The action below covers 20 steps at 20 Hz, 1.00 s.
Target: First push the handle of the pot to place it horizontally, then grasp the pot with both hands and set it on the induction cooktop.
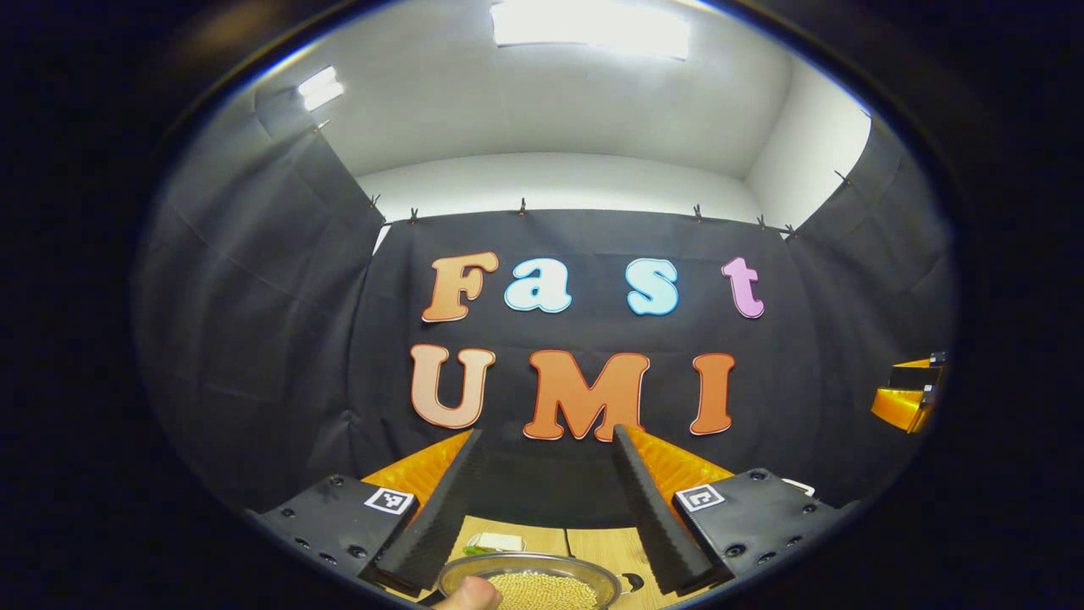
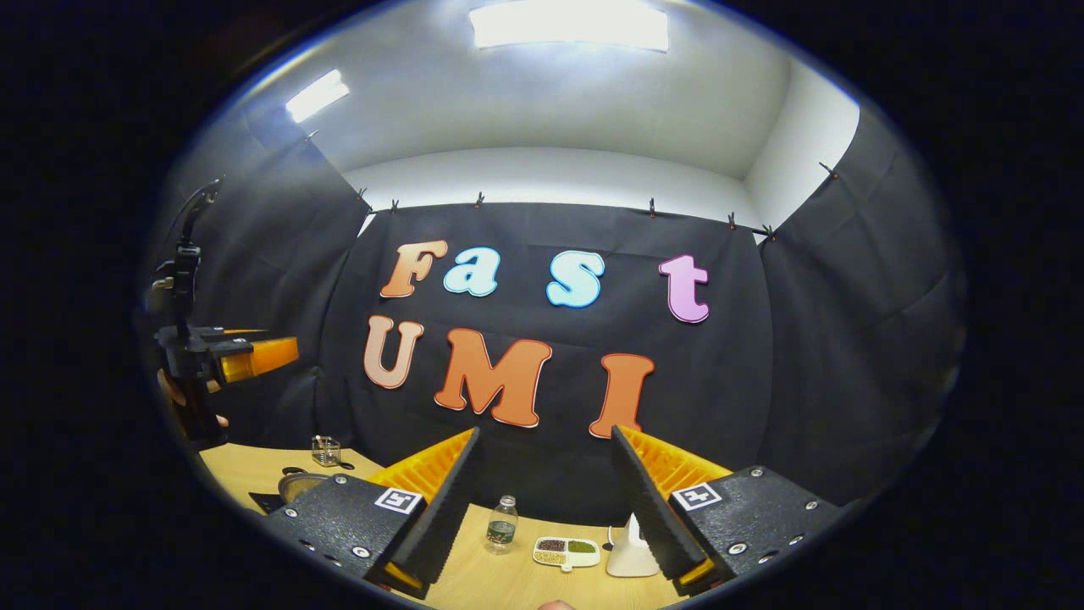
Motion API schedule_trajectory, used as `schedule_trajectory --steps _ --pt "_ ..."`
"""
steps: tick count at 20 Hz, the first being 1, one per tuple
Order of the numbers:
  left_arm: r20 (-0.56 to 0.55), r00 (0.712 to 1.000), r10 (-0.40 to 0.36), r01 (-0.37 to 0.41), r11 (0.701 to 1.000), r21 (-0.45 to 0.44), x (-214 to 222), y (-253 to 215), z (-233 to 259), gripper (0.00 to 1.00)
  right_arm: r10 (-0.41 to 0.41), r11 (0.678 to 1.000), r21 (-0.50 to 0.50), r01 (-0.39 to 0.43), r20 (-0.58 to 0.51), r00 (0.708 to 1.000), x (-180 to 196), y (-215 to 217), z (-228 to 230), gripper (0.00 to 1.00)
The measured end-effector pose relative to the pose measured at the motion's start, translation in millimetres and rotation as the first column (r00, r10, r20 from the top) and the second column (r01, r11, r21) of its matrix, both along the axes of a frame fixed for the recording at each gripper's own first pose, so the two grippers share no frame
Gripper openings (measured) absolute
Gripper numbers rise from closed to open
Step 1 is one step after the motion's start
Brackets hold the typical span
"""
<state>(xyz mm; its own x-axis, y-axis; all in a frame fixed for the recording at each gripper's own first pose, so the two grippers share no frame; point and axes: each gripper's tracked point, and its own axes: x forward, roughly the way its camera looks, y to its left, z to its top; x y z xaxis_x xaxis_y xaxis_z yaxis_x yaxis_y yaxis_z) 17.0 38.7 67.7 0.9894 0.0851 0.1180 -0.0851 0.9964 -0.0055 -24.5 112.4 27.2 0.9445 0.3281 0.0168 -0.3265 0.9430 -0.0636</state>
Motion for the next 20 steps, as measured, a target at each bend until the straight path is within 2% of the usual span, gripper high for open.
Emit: schedule_trajectory --steps 1,3,7,8,11,12,13,17,20 --pt "0.004 1.0 0.012 -0.012 1.0 0.009 -1 3 1 0.99 -0.013 1.0 0.004 0.013 -0.005 1.0 2 -4 -1 0.96" --pt "0.014 1.0 0.018 -0.018 0.999 0.026 -4 4 4 0.98 -0.031 0.999 0.013 0.031 -0.003 1.0 5 -14 -4 0.93" --pt "0.024 1.0 -0.005 0.004 1.0 0.005 -7 -5 8 0.98 -0.055 0.998 0.011 0.055 0.008 0.998 10 -25 -5 0.97" --pt "0.035 0.999 -0.004 0.004 1.0 0.002 -7 -6 10 0.98 -0.057 0.998 0.013 0.057 0.011 0.998 10 -26 -4 0.94" --pt "0.041 0.999 -0.035 0.035 0.999 -0.001 -10 -17 12 0.98 -0.051 0.999 0.018 0.051 0.018 0.999 10 -27 -6 0.95" --pt "0.045 0.998 -0.04 0.04 0.999 -0.001 -11 -19 12 0.94 -0.053 0.998 0.017 0.053 0.02 0.998 10 -29 -5 0.95" --pt "0.049 0.998 -0.043 0.043 0.999 0.0 -11 -20 14 0.98 -0.055 0.998 0.016 0.054 0.025 0.998 11 -31 -5 0.95" --pt "0.06 0.996 -0.06 0.06 0.998 -0.008 -11 -29 12 0.98 -0.044 0.999 0.013 0.044 0.046 0.998 10 -31 -4 0.95" --pt "0.082 0.996 -0.044 0.045 0.999 -0.009 -10 -30 15 0.98 -0.023 1.0 0.016 0.022 0.042 0.999 10 -28 -8 0.95"
